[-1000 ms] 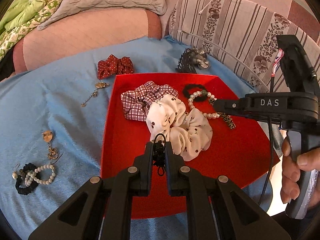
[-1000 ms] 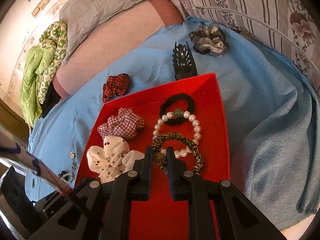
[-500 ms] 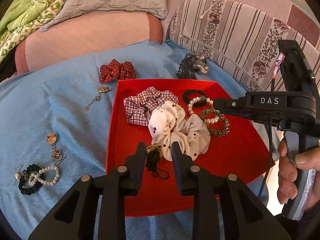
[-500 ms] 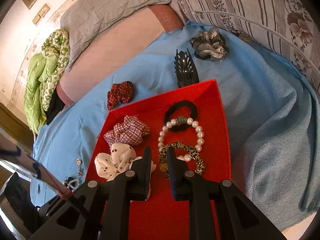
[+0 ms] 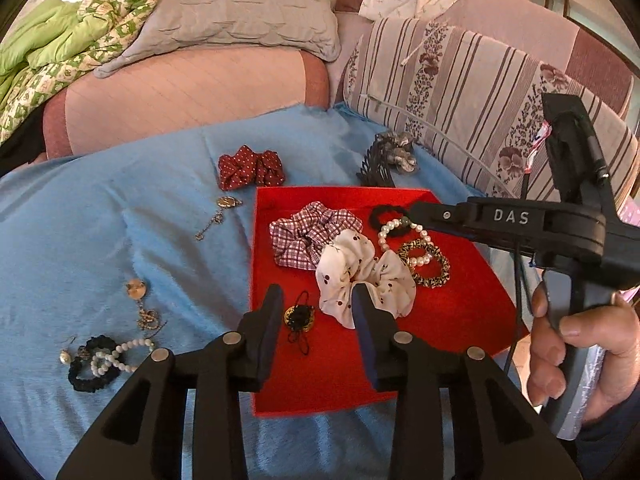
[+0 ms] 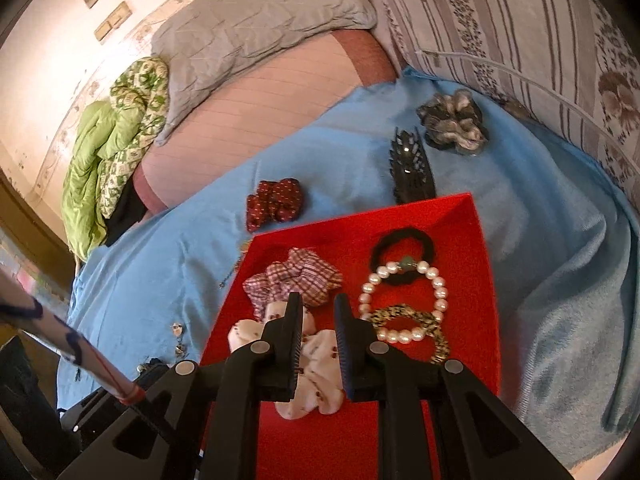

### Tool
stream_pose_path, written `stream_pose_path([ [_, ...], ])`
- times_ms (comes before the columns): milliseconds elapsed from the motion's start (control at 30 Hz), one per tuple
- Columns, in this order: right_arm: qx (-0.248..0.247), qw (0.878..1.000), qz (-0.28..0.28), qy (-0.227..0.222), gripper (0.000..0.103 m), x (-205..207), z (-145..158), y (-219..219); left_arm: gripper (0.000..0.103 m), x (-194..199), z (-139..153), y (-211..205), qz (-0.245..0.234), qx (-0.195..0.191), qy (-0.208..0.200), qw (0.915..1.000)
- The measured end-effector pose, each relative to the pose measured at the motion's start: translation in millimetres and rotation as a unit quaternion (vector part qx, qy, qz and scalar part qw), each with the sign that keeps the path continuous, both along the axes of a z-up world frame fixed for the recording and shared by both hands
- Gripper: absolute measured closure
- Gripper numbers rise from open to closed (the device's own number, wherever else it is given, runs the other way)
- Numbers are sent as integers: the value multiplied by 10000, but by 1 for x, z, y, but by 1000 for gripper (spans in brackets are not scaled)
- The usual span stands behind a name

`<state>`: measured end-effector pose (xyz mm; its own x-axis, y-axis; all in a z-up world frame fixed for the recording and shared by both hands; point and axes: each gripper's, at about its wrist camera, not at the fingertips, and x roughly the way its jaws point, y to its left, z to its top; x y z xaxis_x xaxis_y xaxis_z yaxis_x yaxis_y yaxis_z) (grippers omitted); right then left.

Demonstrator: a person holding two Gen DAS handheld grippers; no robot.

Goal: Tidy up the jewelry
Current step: 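Move both tools back to the jewelry on the blanket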

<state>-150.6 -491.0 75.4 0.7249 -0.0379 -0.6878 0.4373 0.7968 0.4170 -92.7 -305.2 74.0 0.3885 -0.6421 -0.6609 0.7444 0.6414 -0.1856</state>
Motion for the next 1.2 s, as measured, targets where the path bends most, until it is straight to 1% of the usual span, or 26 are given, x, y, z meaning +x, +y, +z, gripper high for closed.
stream_pose_path([
  [133, -2, 10000, -1, -20, 86, 3, 1, 3, 67, 5, 3, 8, -22, -65, 104, 9999],
  [333, -65, 10000, 53, -47, 86, 8, 4, 10, 67, 15, 11, 33, 125, -172, 150, 9997],
  [467, -90, 9998, 181, -71, 86, 15, 6, 20, 67, 27, 15, 63, 337, -131, 122, 9993],
  [600, -142, 9994, 314, -45, 86, 21, 6, 31, 67, 46, 13, 101, 736, -113, 203, 9970],
  [767, -210, 9986, 483, -20, 86, 29, 5, 45, 67, 74, 3, 148, 1284, -101, 327, 9911],
  [900, -259, 9976, 648, 0, 86, 36, 5, 60, 67, 92, -7, 177, 1593, -158, 503, 9858],
  [1000, -304, 9961, 830, 30, 86, 43, 4, 75, 67, 99, -16, 189, 1702, -114, 593, 9836],
  [1200, -356, 9900, 1363, -44, 86, 60, 7, 117, 67, 109, -32, 200, 1732, -29, 802, 9816],
])
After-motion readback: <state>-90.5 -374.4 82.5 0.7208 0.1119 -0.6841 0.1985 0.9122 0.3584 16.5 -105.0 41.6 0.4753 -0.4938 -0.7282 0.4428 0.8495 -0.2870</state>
